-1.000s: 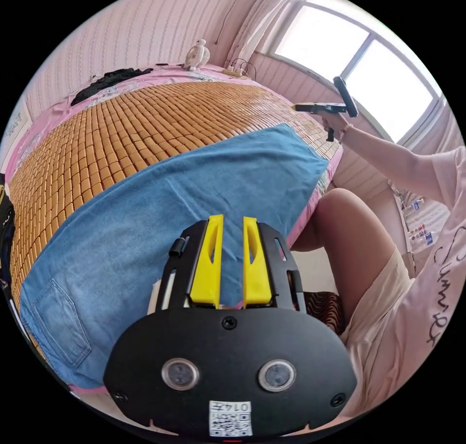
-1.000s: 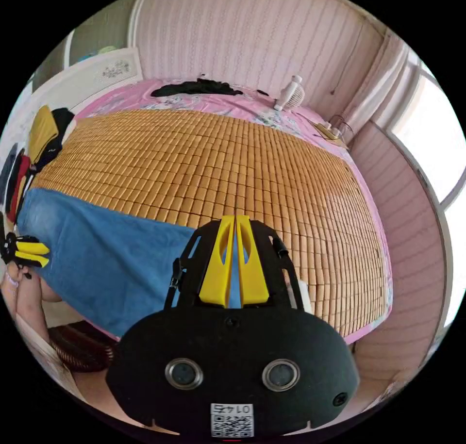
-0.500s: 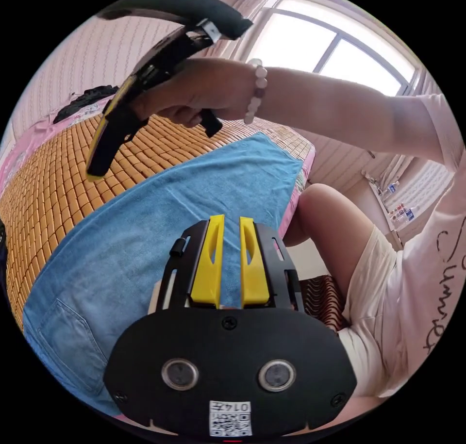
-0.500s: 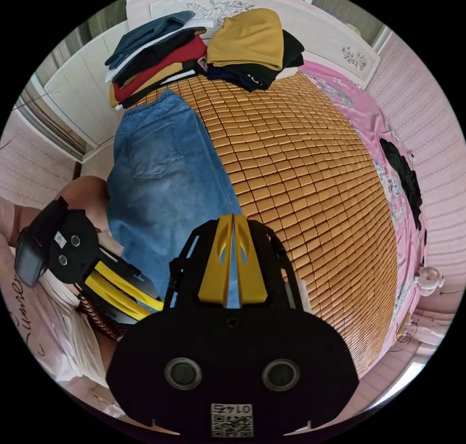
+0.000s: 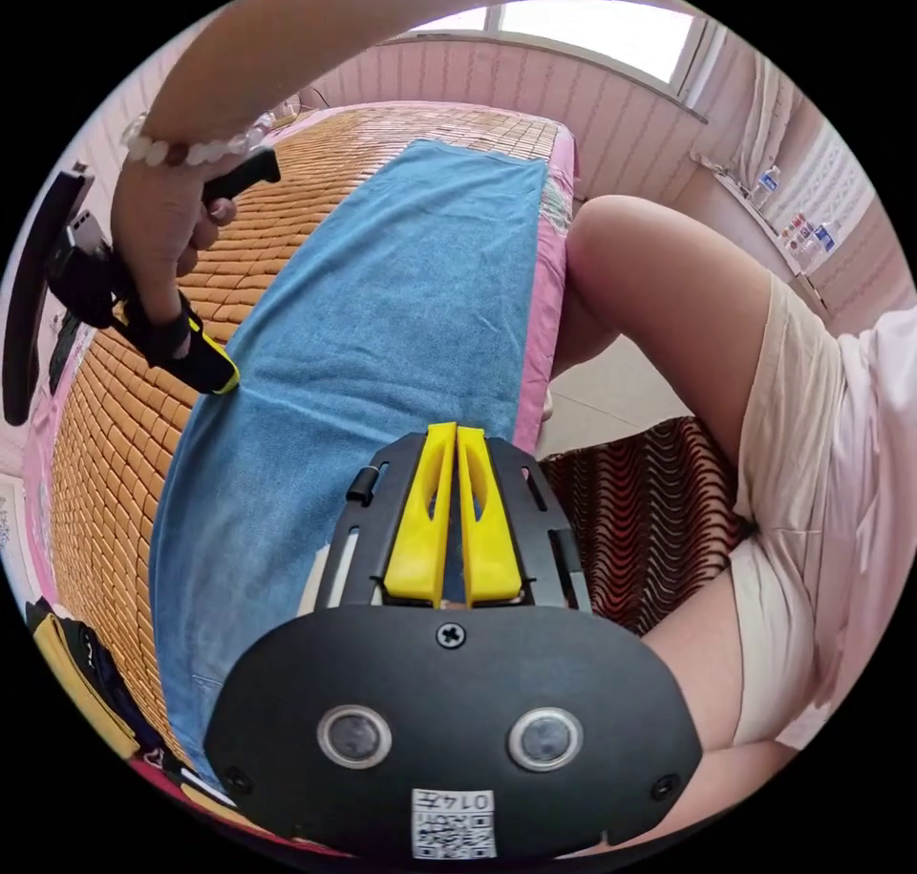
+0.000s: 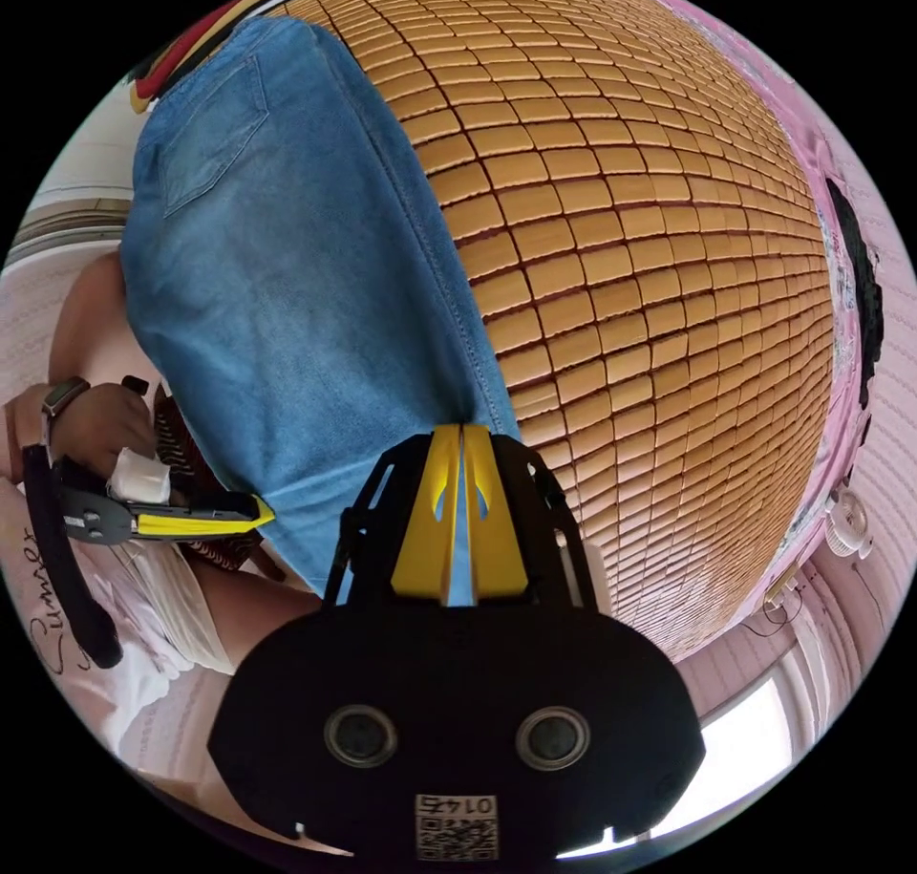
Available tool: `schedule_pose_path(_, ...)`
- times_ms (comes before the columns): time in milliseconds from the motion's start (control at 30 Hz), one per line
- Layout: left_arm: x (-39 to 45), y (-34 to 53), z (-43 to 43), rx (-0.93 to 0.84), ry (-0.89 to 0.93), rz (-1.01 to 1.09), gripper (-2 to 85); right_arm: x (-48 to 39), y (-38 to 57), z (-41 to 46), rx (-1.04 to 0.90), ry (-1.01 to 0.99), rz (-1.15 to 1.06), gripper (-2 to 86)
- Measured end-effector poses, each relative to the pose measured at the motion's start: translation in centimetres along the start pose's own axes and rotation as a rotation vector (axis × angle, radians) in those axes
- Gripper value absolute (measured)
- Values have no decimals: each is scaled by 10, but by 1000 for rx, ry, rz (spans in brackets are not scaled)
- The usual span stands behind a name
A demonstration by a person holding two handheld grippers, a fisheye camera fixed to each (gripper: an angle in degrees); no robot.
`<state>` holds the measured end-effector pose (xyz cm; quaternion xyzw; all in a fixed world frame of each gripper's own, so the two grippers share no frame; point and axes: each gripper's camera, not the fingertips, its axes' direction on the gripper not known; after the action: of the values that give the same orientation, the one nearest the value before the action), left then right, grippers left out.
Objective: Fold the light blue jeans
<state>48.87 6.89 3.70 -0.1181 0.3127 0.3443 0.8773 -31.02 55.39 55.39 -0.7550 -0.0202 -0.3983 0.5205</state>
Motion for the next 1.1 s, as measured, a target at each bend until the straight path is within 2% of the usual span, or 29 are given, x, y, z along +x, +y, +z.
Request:
schedule_pose_path(100, 9, 1, 0, -18, -59, 32, -10, 16, 5, 0, -10, -57, 25, -6)
schedule_pose_path(300, 0, 4, -3, 6, 1, -20, -10, 30, 43, -3, 79, -47, 76, -7)
schedule_pose_path(400, 0, 10, -12, 17, 23, -24, -10, 36, 110, -3, 351, -79, 203, -8)
schedule_pose_path(467, -1, 16, -17, 41, 32, -32, -10, 39, 197, 8, 553, -183, 365, -8)
schedule_pose_path(500, -3, 19, -20, 45, 24, -49, -10, 40, 223, 13, 592, -210, 410, -8)
schedule_pose_path(567, -7, 23, -25, 53, 8, -81, -10, 45, 330, 38, 669, -236, 609, -6)
schedule_pose_path(600, -12, 26, -30, 74, 5, -106, -10, 47, 358, 45, 669, -226, 667, -4)
schedule_pose_path(667, -21, 32, -40, 117, 6, -157, -10, 55, 470, 76, 618, -151, 975, 6)
schedule_pose_path(700, -30, 37, -47, 138, -1, -212, -10, 56, 497, 84, 604, -131, 1055, 20)
schedule_pose_path(767, -45, 47, -57, 157, -15, -302, -10, 53, 591, 115, 623, -111, 1316, 84)
schedule_pose_path(867, -70, 71, -74, 180, -35, -488, -10, 52, 653, 149, 629, -116, 1511, 144)
schedule_pose_path(967, -88, 94, -86, 179, -24, -607, -10, 59, 679, 174, 647, -184, 1585, 154)
schedule_pose_path(1100, -97, 106, -71, -16, -61, -662, -10, 56, 691, 179, 637, -183, 1585, 113)
